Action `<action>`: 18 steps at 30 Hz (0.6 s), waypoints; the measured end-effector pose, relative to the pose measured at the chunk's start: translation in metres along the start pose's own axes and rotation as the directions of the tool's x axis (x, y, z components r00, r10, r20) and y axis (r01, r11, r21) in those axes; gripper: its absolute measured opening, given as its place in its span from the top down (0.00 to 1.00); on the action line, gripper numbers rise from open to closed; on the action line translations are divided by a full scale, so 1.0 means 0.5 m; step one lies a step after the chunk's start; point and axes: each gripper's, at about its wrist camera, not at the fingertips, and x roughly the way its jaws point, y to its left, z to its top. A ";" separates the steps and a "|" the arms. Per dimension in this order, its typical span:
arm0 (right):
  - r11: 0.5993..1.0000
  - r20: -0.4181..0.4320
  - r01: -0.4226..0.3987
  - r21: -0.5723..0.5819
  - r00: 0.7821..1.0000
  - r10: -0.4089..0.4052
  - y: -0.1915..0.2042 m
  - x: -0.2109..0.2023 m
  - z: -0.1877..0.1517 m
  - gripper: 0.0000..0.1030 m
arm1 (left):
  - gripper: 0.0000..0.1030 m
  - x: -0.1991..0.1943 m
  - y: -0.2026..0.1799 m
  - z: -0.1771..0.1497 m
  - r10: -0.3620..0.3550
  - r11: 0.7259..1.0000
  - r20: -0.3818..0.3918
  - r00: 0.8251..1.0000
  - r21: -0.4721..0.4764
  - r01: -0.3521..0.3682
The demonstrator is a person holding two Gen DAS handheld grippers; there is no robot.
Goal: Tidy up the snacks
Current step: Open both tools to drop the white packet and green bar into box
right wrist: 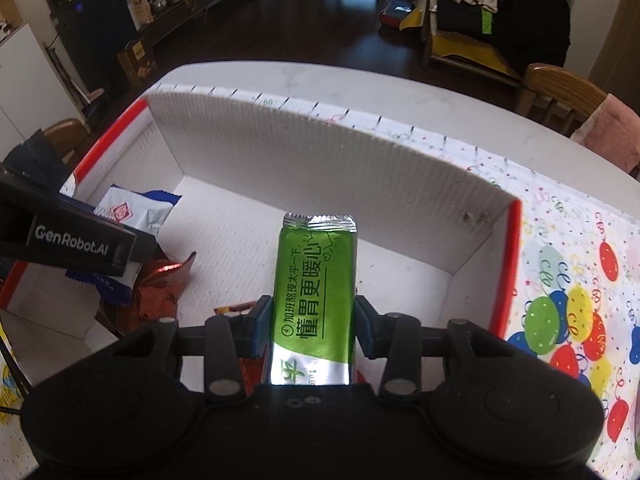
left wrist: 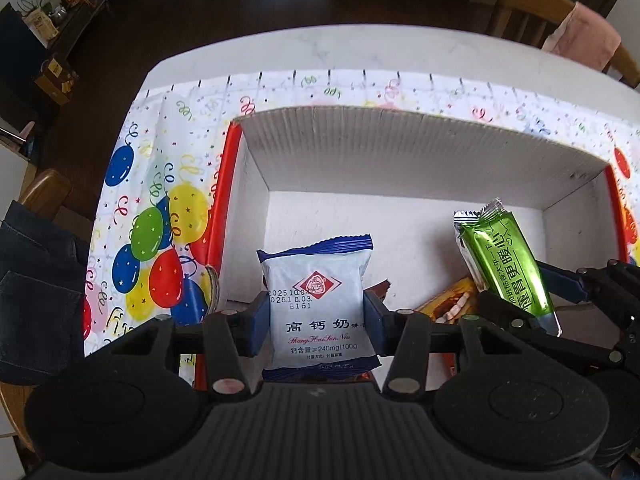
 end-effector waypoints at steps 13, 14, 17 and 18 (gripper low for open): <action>1.000 0.005 0.001 0.010 1.000 -0.001 -0.007 -0.006 -0.003 0.58 | 0.52 0.003 0.003 -0.005 -0.008 1.000 -0.003 1.000 -0.005 0.008; 1.000 0.008 -0.002 0.014 1.000 0.002 -0.007 -0.010 -0.003 0.58 | 0.51 0.001 0.004 -0.007 -0.010 1.000 -0.001 1.000 -0.006 0.010; 1.000 0.019 -0.006 0.028 1.000 0.005 -0.008 -0.024 -0.007 0.56 | 0.50 -0.010 0.005 -0.015 -0.013 1.000 0.016 1.000 -0.002 0.013; 0.999 0.024 -0.009 0.036 1.000 0.008 -0.009 -0.030 -0.009 0.55 | 0.49 -0.016 0.006 -0.018 -0.017 1.000 0.028 0.999 0.001 0.017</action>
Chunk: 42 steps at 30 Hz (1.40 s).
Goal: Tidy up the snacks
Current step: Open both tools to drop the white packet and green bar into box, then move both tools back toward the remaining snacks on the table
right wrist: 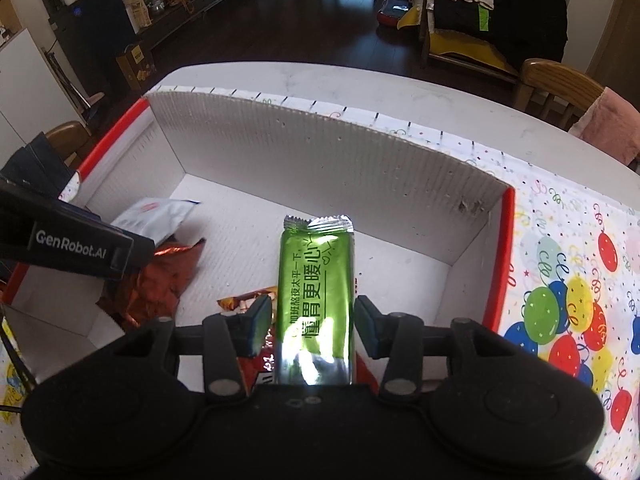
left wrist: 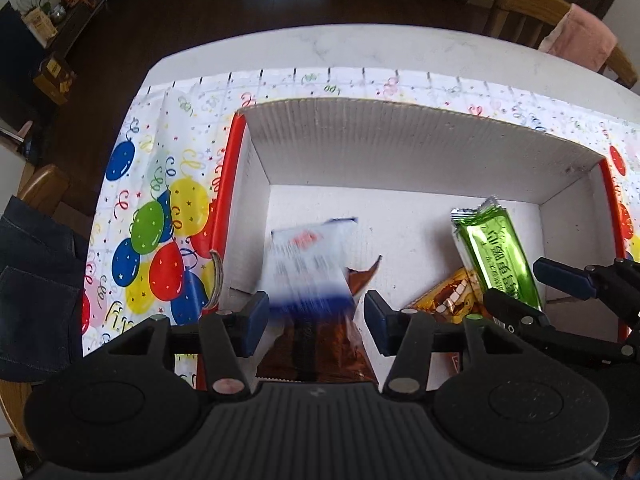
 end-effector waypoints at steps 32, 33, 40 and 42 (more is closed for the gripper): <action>0.995 0.231 -0.039 0.096 0.973 0.016 0.094 -0.253 -0.121 0.22 | 0.39 -0.232 0.057 -0.212 -0.093 0.995 0.282 0.955 0.062 0.079; 0.994 0.236 -0.042 0.099 0.972 0.017 0.100 -0.259 -0.124 0.21 | 0.39 -0.239 0.058 -0.221 -0.098 0.994 0.288 0.953 0.068 0.081; 0.994 0.273 -0.052 0.100 0.962 0.023 0.128 -0.304 -0.167 0.15 | 0.33 -0.277 0.077 -0.283 -0.135 0.990 0.323 0.937 0.088 0.112; 0.994 0.281 -0.054 0.100 0.959 0.024 0.134 -0.313 -0.179 0.13 | 0.32 -0.286 0.081 -0.301 -0.145 0.988 0.336 0.931 0.094 0.120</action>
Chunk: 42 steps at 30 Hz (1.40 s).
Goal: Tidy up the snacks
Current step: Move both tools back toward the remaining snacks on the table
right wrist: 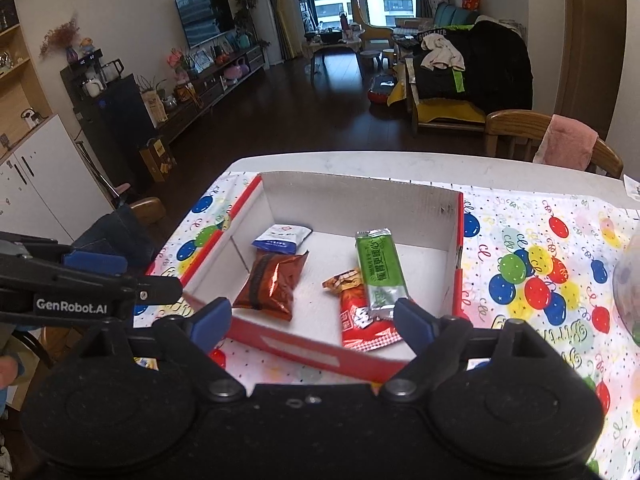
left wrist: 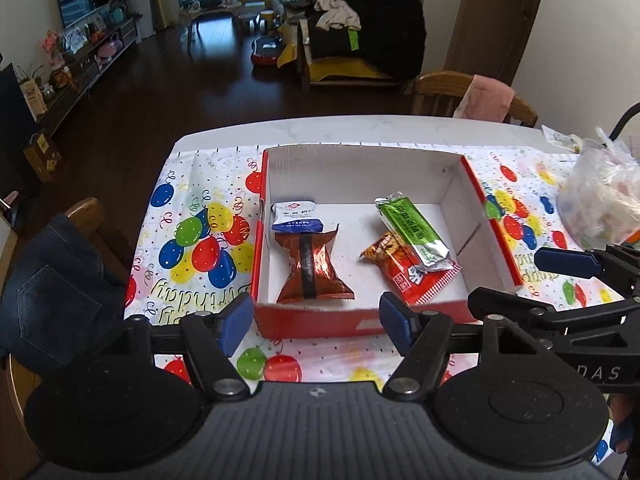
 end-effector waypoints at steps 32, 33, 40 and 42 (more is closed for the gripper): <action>0.998 -0.082 0.053 -0.021 0.995 -0.055 -0.058 -0.031 -0.283 0.01 | 0.22 -0.019 0.003 -0.296 -0.046 0.999 -0.051 0.998 -0.018 0.046; 0.998 -0.092 0.058 -0.029 0.994 -0.060 -0.060 -0.027 -0.288 0.01 | 0.22 -0.013 0.001 -0.305 -0.043 0.999 -0.064 0.997 -0.019 0.042; 0.995 -0.139 0.082 -0.064 0.986 -0.090 -0.091 0.009 -0.318 0.03 | 0.22 0.012 -0.023 -0.355 -0.021 0.999 -0.102 0.995 0.047 0.026; 0.992 -0.147 0.095 -0.086 0.983 -0.107 -0.098 0.020 -0.322 0.04 | 0.22 0.016 -0.033 -0.370 -0.025 0.997 -0.106 0.994 0.068 0.032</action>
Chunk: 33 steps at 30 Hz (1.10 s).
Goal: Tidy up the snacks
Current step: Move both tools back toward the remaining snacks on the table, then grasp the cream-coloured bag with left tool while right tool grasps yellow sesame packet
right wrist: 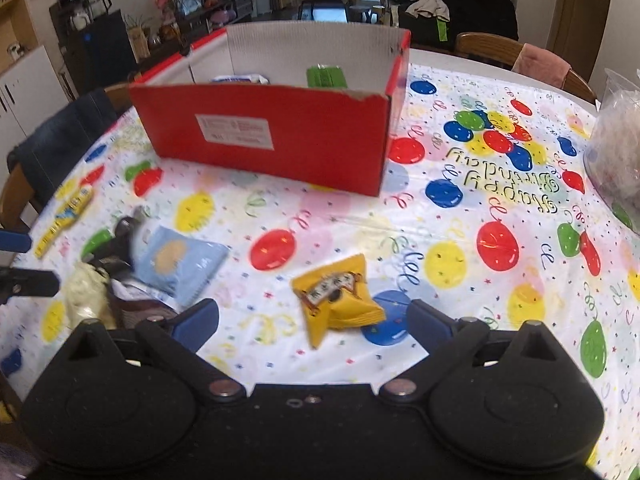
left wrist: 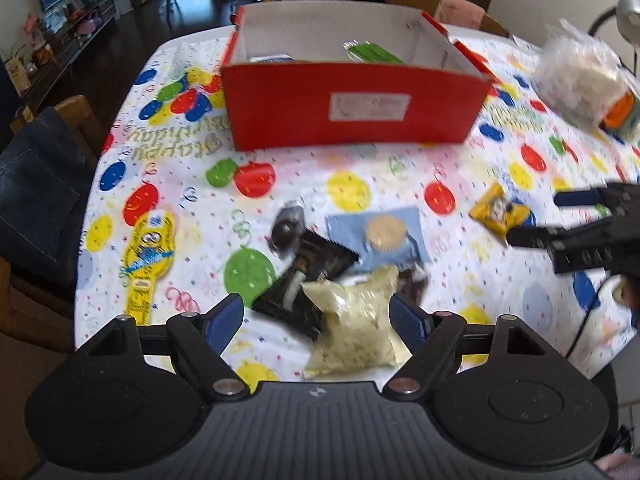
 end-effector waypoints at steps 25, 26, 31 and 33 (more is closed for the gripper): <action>0.990 -0.078 -0.029 -0.141 0.997 0.018 -0.004 0.087 0.017 0.42 | 0.53 0.071 -0.054 -0.027 0.009 0.997 -0.070 0.998 0.075 -0.003; 0.990 -0.078 -0.028 -0.140 0.997 0.017 -0.004 0.087 0.017 0.45 | 0.58 0.071 -0.055 -0.026 0.011 0.997 -0.070 0.997 0.075 -0.005; 0.994 -0.077 -0.023 -0.109 0.997 0.014 -0.011 0.085 0.019 0.55 | 0.67 0.070 -0.054 -0.025 0.005 0.997 -0.073 0.997 0.071 0.001; 0.995 -0.075 -0.023 -0.097 0.997 0.016 -0.011 0.082 0.018 0.55 | 0.68 0.070 -0.050 -0.024 0.004 0.998 -0.076 0.997 0.061 0.001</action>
